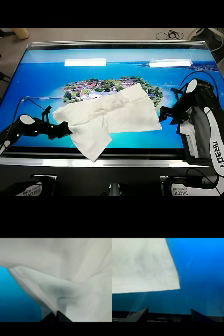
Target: Fold the shirts.
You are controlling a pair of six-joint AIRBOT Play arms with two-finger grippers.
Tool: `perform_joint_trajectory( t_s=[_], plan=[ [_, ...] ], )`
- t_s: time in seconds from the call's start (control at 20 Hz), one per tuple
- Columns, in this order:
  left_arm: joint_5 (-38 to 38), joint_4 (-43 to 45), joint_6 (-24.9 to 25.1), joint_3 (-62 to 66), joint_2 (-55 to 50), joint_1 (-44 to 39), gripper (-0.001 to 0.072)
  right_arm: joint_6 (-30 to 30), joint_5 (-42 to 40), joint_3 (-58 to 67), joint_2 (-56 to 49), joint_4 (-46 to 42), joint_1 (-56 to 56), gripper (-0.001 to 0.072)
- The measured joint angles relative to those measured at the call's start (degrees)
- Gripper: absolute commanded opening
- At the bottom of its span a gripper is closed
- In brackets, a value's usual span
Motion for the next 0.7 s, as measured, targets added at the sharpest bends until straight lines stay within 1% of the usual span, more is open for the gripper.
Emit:
perform_joint_trajectory(
  t_s=[0.2, 0.3, 0.4, 0.45, 0.5, 0.55, 0.65, 0.7],
  plan=[
    [-0.74, -0.42, 1.77, 0.31, 2.89, -0.13, 0.0022, 0.26, -4.83, -4.44, -2.16, 1.05, -0.04, 0.0565],
    [-1.18, -0.48, 2.16, 0.37, 4.28, -0.13, 0.0022, 0.24, -6.71, -5.31, -3.82, 2.16, -0.02, 0.0539],
    [-1.53, -0.57, 2.40, 0.42, 5.68, -0.13, 0.0022, 0.24, -8.50, -5.68, -5.33, 3.82, -0.04, 0.0449],
    [-1.79, -0.59, 2.45, 0.42, 6.47, -0.13, 0.0022, 0.33, -8.79, -5.73, -5.86, 4.83, -0.15, 0.0303],
    [-1.86, -0.61, 2.47, 0.44, 7.21, -0.13, 0.0022, 0.50, -10.40, -5.84, -6.25, 5.66, -0.13, 0.0031],
    [-1.90, -0.61, 2.51, 0.61, 8.13, -0.13, 0.0021, 0.79, -13.25, -5.81, -6.69, 7.19, -0.11, 0.0021],
    [-2.67, -0.20, 2.64, 2.19, 10.38, -0.13, 0.0019, 0.79, -14.91, -5.03, -6.86, 8.46, 0.00, 0.0020],
    [-2.82, 0.46, 2.71, 4.42, 12.00, -0.13, 0.0019, -0.09, -17.00, -4.02, -6.40, 8.66, 0.09, 0.0020]
  ],
)
